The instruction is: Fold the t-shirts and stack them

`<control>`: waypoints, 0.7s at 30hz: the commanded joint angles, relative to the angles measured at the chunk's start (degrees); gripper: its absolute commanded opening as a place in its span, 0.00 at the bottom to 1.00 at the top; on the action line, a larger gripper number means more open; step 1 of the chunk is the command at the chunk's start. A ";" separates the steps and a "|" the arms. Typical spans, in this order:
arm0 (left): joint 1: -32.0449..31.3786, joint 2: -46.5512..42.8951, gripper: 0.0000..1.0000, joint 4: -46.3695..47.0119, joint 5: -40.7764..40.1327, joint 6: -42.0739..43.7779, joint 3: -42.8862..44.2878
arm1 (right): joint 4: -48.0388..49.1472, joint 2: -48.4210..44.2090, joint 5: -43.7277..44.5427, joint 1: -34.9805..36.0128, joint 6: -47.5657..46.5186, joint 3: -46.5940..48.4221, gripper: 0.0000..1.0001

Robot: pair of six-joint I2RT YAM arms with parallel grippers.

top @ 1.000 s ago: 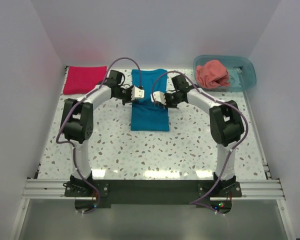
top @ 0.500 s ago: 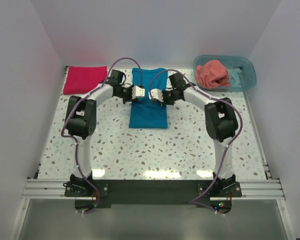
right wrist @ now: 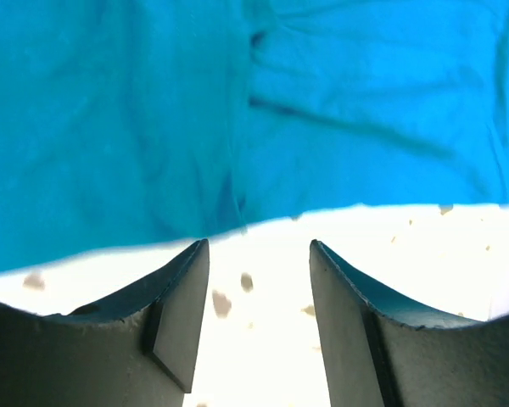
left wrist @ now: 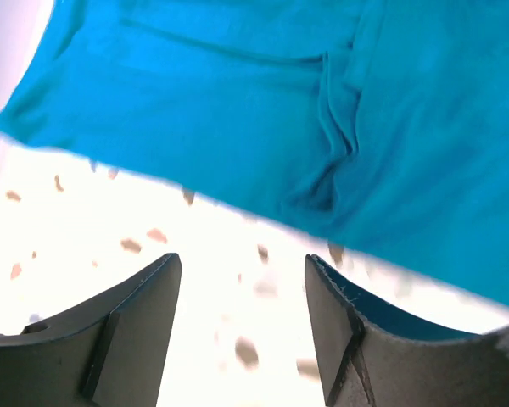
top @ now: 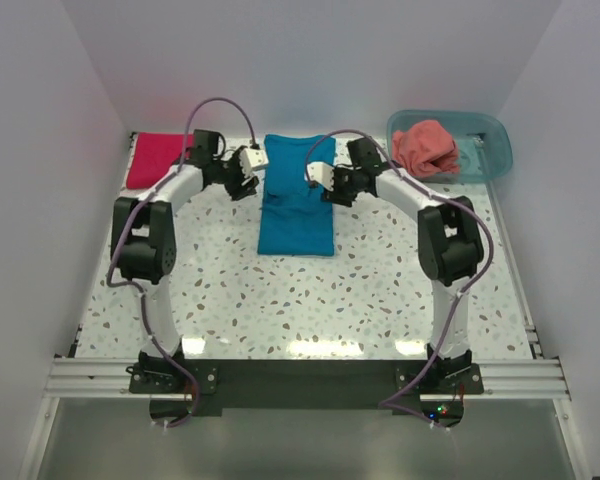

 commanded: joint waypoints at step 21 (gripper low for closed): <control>-8.06 -22.16 0.54 -0.05 4.34 16.48 -36.30 | -1.82 -15.08 -2.91 11.66 6.99 -24.96 0.37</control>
